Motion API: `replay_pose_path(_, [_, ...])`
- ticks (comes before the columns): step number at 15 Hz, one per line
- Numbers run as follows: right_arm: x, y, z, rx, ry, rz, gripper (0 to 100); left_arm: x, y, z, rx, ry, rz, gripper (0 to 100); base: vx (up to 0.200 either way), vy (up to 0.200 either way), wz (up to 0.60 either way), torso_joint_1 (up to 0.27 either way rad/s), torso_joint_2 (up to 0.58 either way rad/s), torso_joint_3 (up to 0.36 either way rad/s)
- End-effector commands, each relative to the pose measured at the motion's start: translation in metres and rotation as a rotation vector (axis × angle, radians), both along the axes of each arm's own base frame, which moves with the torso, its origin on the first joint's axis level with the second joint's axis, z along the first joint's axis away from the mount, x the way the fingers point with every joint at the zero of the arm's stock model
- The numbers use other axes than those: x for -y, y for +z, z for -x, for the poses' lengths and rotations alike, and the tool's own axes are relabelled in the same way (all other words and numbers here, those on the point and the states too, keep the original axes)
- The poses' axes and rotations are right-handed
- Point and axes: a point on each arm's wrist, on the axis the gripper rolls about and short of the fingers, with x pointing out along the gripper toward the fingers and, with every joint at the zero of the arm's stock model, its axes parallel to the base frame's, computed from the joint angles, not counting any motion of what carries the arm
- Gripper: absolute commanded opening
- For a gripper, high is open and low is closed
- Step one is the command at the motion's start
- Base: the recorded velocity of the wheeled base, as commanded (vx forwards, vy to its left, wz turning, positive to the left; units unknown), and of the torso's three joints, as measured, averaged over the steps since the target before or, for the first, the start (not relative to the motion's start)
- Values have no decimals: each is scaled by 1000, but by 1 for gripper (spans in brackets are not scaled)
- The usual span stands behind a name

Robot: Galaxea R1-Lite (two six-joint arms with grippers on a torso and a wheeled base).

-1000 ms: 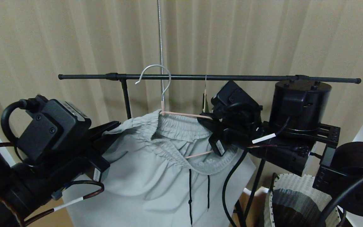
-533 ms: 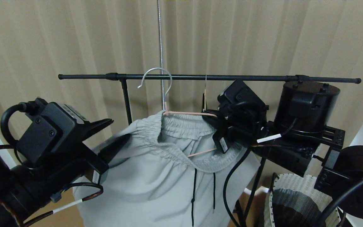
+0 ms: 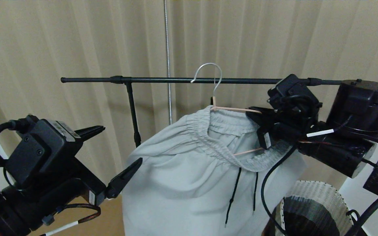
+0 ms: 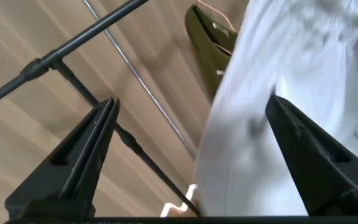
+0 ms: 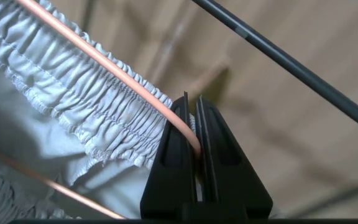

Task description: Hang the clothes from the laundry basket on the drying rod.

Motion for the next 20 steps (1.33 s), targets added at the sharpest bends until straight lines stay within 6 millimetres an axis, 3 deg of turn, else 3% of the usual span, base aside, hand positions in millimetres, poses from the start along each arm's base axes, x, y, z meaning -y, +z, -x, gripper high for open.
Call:
replay_pose_path(1, [18,7,8,18,-43,-24,0,-4,-3,6,-3,0,-1,100,0,0,0,0,0,0])
replay_pose_path(7, [32,9,31,11,-51,-76,0,-10,-45,15,-159,-27,-79,100,0,0,0,0,0,0])
replay_pose_path(11, [30,17,34,71,2,-116,0,-7,-56,3,-237,5,-74,100,0,0,0,0,0,0])
replay_pose_path(13, [27,17,36,73,20,-118,0,-4,-53,-2,-218,3,-62,100,0,0,0,0,0,0])
replay_pose_path(14, [26,17,36,73,22,-120,0,-3,-52,-3,-212,4,-57,0,0,0,0,0,0,0])
replay_pose_path(17, [26,18,36,77,23,-121,0,-2,-47,-7,-190,12,-42,0,0,0,0,0,0,0])
replay_pose_path(20, [29,18,35,79,4,-121,0,-32,-49,-16,-193,179,-38,0,0,0,0,0,0,0])
